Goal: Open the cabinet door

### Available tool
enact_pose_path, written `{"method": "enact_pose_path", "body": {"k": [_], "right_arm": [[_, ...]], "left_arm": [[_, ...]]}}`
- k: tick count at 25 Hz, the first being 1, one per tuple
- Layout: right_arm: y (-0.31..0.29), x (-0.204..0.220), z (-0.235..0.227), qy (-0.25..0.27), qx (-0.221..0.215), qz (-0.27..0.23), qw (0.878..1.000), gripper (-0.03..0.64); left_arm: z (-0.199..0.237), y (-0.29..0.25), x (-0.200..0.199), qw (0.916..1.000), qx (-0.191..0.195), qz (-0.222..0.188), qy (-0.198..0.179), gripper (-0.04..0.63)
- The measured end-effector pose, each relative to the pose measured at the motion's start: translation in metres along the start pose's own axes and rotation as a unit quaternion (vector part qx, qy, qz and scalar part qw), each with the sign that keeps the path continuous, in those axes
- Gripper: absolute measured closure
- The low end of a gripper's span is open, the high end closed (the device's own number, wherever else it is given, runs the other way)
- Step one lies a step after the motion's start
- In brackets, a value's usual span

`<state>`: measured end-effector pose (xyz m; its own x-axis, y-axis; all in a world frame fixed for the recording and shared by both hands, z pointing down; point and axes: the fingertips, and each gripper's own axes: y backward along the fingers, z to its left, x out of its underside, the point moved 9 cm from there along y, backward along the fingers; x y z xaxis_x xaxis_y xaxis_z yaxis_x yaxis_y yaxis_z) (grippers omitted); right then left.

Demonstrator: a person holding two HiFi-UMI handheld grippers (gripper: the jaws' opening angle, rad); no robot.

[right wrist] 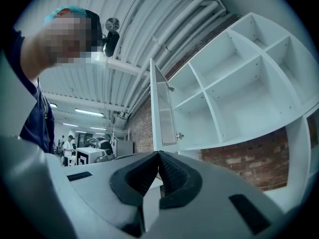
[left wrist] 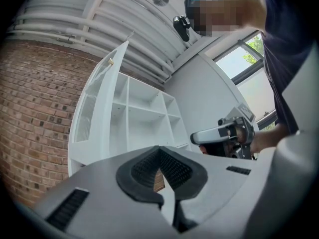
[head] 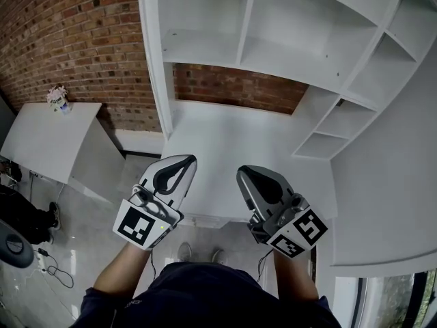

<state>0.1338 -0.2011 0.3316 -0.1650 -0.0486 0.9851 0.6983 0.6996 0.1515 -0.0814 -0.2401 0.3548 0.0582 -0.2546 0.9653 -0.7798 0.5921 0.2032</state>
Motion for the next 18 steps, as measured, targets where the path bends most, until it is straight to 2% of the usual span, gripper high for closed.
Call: {"method": "enact_pose_path", "body": {"k": [4, 9, 18], "right_arm": [[0.000, 0.001, 0.000, -0.002, 0.003, 0.004, 1.000, 0.592], [-0.003, 0.002, -0.004, -0.002, 0.002, 0.005, 1.000, 0.592], [-0.008, 0.005, -0.012, -0.002, 0.003, 0.007, 1.000, 0.592]], "left_arm": [[0.000, -0.002, 0.000, 0.9999, -0.001, -0.005, 0.012, 0.589], [0.003, -0.008, 0.004, 1.0000, 0.006, 0.006, 0.004, 0.588], [0.008, -0.021, 0.007, 0.9999, 0.009, -0.002, 0.011, 0.589]]}}
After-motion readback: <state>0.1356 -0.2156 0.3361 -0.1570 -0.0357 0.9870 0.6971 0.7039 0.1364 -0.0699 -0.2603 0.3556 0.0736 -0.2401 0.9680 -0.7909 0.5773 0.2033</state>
